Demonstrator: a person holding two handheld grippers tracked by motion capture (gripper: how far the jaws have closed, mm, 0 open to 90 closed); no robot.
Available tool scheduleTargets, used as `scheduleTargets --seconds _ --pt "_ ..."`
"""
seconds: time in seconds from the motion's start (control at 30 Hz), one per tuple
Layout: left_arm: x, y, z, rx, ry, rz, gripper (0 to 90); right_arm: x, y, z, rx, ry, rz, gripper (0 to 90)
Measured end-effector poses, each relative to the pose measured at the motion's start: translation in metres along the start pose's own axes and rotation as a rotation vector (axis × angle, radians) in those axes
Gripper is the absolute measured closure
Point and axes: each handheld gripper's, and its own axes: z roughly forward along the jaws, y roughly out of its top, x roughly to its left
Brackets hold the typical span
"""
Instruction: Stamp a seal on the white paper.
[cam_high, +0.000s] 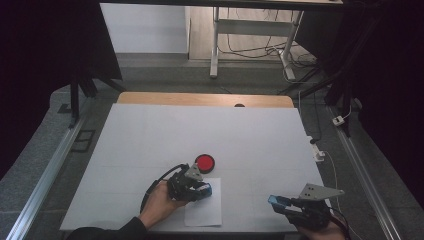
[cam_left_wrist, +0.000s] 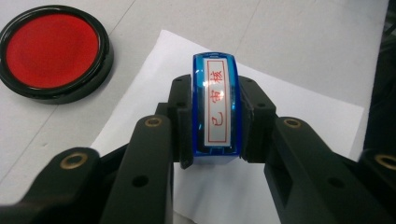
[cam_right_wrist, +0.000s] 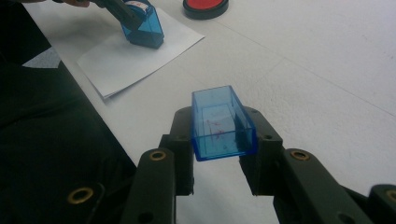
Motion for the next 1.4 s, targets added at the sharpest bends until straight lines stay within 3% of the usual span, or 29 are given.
scheduleTargets --seconds 0.1,0.3,0.53,1.4 --pt "-0.004 0.002 0.001 0.016 0.019 0.013 70.4 0.000 0.000 0.000 0.002 -0.002 -0.001 68.2" --pt "0.000 0.000 0.001 0.005 -0.001 -0.025 70.4 0.000 0.000 0.000 0.009 -0.006 -0.004 68.2" --pt "-0.006 0.000 0.002 0.009 0.030 -0.023 70.4 0.000 0.000 0.001 0.010 -0.007 -0.002 68.2" --pt "0.009 -0.006 0.004 -0.028 -0.055 -0.124 70.3 0.000 0.001 0.001 0.017 0.001 0.000 68.2"
